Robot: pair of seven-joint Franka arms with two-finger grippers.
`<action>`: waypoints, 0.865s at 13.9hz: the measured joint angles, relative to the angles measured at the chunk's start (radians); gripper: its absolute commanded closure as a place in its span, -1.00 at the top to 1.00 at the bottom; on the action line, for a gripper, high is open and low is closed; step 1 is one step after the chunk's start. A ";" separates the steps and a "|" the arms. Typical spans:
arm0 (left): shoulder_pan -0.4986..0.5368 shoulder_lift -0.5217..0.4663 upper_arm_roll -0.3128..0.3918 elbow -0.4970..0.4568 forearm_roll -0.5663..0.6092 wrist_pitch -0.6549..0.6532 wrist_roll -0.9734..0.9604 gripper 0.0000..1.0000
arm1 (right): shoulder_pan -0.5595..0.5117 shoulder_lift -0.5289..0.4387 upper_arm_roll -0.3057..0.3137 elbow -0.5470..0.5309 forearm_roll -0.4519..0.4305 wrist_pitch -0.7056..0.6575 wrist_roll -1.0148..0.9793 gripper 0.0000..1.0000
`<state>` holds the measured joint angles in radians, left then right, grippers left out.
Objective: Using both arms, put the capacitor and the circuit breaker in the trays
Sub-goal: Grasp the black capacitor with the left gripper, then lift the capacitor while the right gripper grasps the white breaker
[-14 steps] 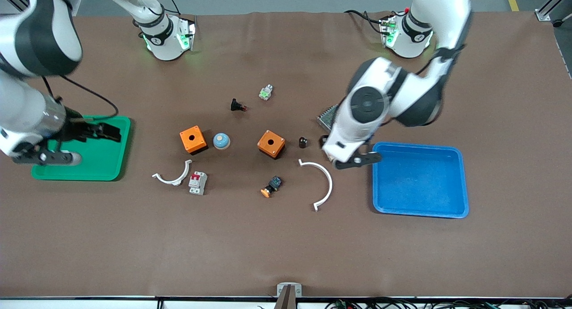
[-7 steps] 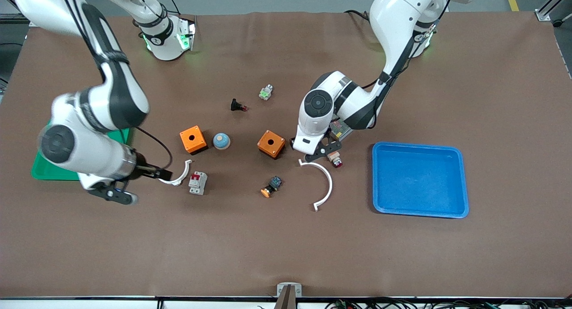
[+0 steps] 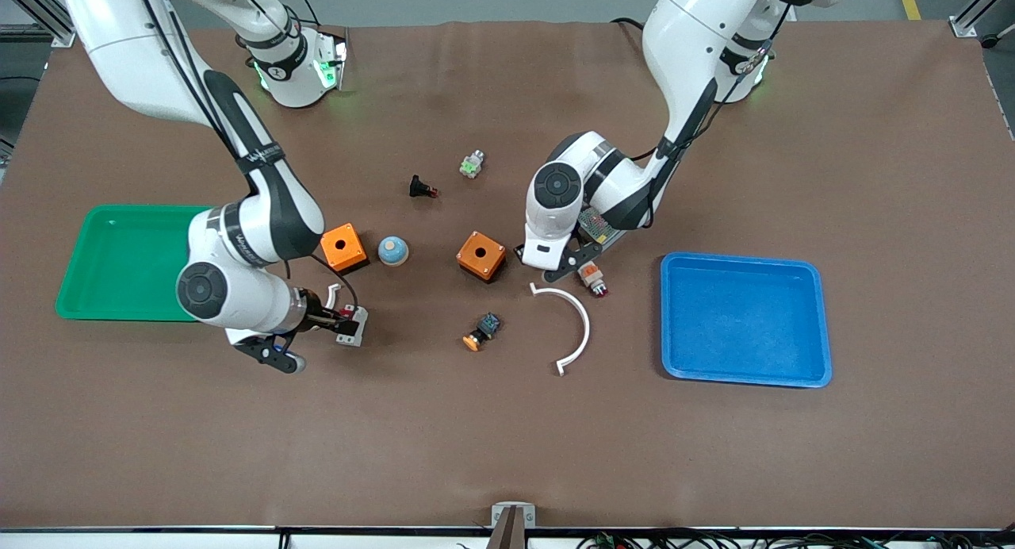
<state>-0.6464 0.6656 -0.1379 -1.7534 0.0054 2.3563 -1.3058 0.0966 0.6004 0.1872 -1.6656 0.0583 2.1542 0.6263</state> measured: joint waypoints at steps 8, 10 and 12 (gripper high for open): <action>-0.005 -0.002 0.007 0.011 0.000 0.014 -0.017 -1.00 | 0.035 0.028 -0.004 -0.074 -0.052 0.114 0.001 -0.83; 0.016 -0.045 0.020 0.023 0.000 -0.004 -0.021 -1.00 | 0.035 0.019 -0.005 -0.073 -0.093 0.108 -0.005 -0.95; 0.065 -0.126 0.026 0.026 0.000 -0.074 -0.021 -1.00 | 0.030 0.015 -0.012 -0.069 -0.124 0.104 -0.039 -0.97</action>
<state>-0.5816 0.5396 -0.1121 -1.7270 0.0054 2.2827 -1.3268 0.1266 0.6154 0.1752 -1.7345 -0.0652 2.2583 0.5876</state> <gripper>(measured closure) 0.656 0.595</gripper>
